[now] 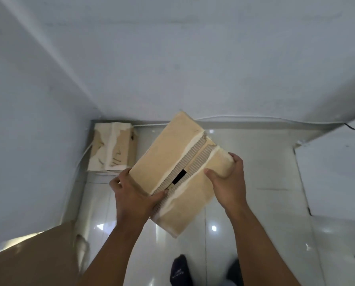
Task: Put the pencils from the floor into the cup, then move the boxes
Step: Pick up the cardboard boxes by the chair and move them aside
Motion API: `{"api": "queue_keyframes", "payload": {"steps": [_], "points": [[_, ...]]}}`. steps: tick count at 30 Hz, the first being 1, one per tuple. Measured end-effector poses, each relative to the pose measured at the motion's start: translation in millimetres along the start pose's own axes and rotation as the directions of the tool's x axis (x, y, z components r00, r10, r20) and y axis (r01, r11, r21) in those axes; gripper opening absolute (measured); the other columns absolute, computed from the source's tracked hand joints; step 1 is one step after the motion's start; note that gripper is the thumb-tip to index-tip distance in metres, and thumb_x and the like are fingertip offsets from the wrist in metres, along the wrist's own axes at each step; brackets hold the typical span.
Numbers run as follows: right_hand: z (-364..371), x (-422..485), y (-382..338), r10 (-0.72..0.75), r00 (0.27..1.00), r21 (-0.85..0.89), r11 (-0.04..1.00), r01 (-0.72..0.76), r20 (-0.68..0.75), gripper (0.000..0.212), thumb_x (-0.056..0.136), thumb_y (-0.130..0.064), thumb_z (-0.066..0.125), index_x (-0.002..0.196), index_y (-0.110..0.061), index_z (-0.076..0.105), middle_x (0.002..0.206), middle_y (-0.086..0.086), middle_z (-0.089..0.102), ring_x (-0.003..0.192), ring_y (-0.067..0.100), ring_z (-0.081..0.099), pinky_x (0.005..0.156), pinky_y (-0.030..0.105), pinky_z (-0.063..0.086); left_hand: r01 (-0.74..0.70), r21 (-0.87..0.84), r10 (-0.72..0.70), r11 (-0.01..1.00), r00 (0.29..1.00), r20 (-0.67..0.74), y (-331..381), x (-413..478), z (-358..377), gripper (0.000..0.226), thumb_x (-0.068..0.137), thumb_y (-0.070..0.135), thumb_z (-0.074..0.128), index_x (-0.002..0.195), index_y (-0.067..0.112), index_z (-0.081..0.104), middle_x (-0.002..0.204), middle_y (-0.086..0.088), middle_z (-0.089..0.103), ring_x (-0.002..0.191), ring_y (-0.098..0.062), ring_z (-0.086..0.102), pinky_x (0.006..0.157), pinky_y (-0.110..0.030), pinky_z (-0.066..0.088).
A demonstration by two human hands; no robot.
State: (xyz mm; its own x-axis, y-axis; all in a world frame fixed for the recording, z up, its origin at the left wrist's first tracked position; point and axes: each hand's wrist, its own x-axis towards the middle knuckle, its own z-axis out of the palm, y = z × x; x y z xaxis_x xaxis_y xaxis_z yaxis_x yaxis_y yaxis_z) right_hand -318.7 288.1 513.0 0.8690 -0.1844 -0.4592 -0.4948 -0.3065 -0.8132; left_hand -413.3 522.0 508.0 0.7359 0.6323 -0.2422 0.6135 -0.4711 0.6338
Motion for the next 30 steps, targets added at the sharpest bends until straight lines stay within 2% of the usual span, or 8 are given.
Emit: {"api": "queue_keyframes", "payload": {"steps": [4, 9, 13, 16, 19, 22, 25, 30], "points": [[75.9, 7.1, -32.1, -0.049, 0.992, -0.057, 0.997, 0.055, 0.115, 0.091, 0.081, -0.026, 0.088, 0.153, -0.039, 0.034, 0.149, -0.004, 0.050, 0.126, 0.023, 0.058, 0.103, 0.050, 0.056, 0.124, -0.022, -0.126, 0.992, 0.989, -0.073, -32.2, 32.6, -35.1, 0.126, 0.035, 0.059, 0.098, 0.139, 0.026, 0.034, 0.132, -0.004, 0.035, 0.099, -0.017, 0.046, 0.091, -0.040, 0.054], [168.7, 25.0, -57.3, -0.057, 0.974, -0.115, 0.990, 0.084, 0.219, 0.094, 0.077, -0.023, 0.092, 0.148, -0.041, 0.034, 0.140, 0.000, 0.049, 0.117, 0.024, 0.059, 0.091, 0.045, 0.059, 0.268, -0.028, -0.269, 0.963, 0.955, -0.128, -76.3, 80.6, -59.3, 0.122, 0.038, 0.059, 0.097, 0.136, 0.025, 0.033, 0.122, -0.001, 0.034, 0.096, -0.018, 0.042, 0.090, -0.040, 0.051], [244.4, 48.3, -74.3, -0.040, 0.953, -0.182, 0.978, 0.098, 0.299, 0.105, 0.077, -0.026, 0.091, 0.157, -0.044, 0.025, 0.151, 0.004, 0.044, 0.129, 0.031, 0.057, 0.099, 0.054, 0.058, 0.424, -0.036, -0.425, 0.905, 0.895, -0.133, -105.9, 126.2, -69.4, 0.120, 0.044, 0.061, 0.095, 0.137, 0.022, 0.029, 0.128, -0.007, 0.035, 0.095, -0.021, 0.040, 0.085, -0.040, 0.049], [302.0, 73.2, -85.2, -0.022, 0.933, -0.251, 0.961, 0.119, 0.358, 0.108, 0.077, -0.028, 0.091, 0.160, -0.041, 0.023, 0.153, 0.006, 0.044, 0.132, 0.033, 0.056, 0.102, 0.056, 0.056, 0.485, -0.002, -0.483, 0.875, 0.870, -0.096, -130.3, 169.6, -74.6, 0.124, 0.046, 0.061, 0.094, 0.140, 0.017, 0.027, 0.134, -0.013, 0.035, 0.109, -0.027, 0.037, 0.097, -0.044, 0.048], [349.5, 88.3, -91.5, -0.004, 0.915, -0.297, 0.945, 0.135, 0.403, 0.112, 0.076, -0.032, 0.092, 0.160, -0.043, 0.020, 0.154, 0.006, 0.044, 0.134, 0.035, 0.055, 0.103, 0.059, 0.055, 0.574, -0.043, -0.575, 0.818, 0.814, -0.083, -150.1, 202.2, -81.0, 0.124, 0.047, 0.055, 0.097, 0.140, 0.017, 0.024, 0.137, -0.016, 0.030, 0.106, -0.029, 0.037, 0.098, -0.045, 0.049], [390.9, 105.9, -95.2, -0.005, 0.902, -0.342, 0.924, 0.168, 0.432, 0.117, 0.075, -0.034, 0.092, 0.163, -0.041, 0.015, 0.157, 0.007, 0.043, 0.138, 0.036, 0.052, 0.106, 0.059, 0.052, 0.597, -0.039, -0.598, 0.801, 0.797, -0.085, -165.8, 237.0, -82.2, 0.120, 0.045, 0.053, 0.099, 0.133, 0.019, 0.025, 0.133, -0.016, 0.030, 0.096, -0.028, 0.042, 0.085, -0.040, 0.052], [429.1, 125.4, -93.6, -0.007, 0.892, -0.370, 0.908, 0.195, 0.451, 0.118, 0.075, -0.034, 0.091, 0.163, -0.041, 0.012, 0.160, 0.008, 0.041, 0.140, 0.037, 0.050, 0.109, 0.058, 0.049, 0.584, 0.021, -0.581, 0.811, 0.810, -0.081, -184.0, 269.8, -78.5, 0.118, 0.046, 0.056, 0.098, 0.131, 0.013, 0.029, 0.123, -0.011, 0.033, 0.094, -0.028, 0.049, 0.074, -0.033, 0.046], [477.0, 160.4, -87.7, -0.020, 0.883, -0.406, 0.883, 0.236, 0.470, 0.119, 0.079, -0.031, 0.089, 0.166, -0.035, 0.008, 0.162, 0.012, 0.038, 0.144, 0.039, 0.046, 0.115, 0.057, 0.043, 0.597, 0.003, -0.597, 0.802, 0.802, 0.015, -205.2, 315.2, -68.0, 0.117, 0.054, 0.050, 0.098, 0.140, 0.010, 0.028, 0.136, -0.016, 0.034, 0.095, -0.023, 0.045, 0.070, -0.030, 0.042]]}}
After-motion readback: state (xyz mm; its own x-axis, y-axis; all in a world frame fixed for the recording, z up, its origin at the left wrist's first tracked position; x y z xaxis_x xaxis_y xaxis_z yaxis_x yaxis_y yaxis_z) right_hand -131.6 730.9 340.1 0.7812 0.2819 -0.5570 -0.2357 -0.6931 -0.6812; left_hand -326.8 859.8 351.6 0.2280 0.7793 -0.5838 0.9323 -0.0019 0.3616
